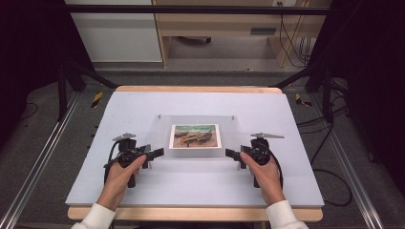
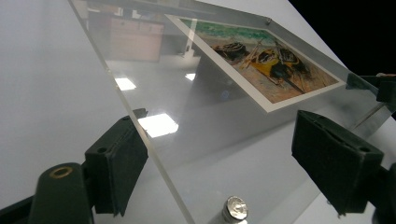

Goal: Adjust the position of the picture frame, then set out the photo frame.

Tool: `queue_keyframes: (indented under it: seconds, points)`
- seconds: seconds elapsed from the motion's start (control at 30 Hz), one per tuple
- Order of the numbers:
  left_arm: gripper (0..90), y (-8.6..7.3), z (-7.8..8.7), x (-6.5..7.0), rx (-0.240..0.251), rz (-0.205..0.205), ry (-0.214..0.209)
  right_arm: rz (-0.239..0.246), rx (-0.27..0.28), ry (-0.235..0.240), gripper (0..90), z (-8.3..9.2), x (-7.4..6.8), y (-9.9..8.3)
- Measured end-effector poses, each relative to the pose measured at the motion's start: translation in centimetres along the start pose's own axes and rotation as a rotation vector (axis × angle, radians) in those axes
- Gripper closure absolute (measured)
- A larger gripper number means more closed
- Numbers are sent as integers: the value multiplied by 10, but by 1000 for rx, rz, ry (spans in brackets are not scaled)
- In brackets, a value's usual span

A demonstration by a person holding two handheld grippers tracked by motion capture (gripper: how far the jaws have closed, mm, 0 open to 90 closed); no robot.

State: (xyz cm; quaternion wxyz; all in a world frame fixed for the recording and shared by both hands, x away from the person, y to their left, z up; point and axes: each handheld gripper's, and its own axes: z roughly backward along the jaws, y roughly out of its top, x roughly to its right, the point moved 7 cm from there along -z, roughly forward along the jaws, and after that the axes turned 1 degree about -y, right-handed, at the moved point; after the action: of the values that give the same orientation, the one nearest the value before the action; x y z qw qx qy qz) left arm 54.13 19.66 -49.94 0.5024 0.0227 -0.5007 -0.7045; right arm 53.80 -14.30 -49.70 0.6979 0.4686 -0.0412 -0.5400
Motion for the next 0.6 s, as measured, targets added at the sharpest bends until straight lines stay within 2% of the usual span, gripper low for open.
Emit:
queue_keyframes:
  seconds: [0.33, 0.6]
  points:
    - [181, 1, 0, 0, -7, -4, 9, 7, -12, -3, 188, 1, 0, 0]
    - [186, 6, -6, -2, -8, -7, 9, 20, 3, -18, 192, -2, 4, 6]
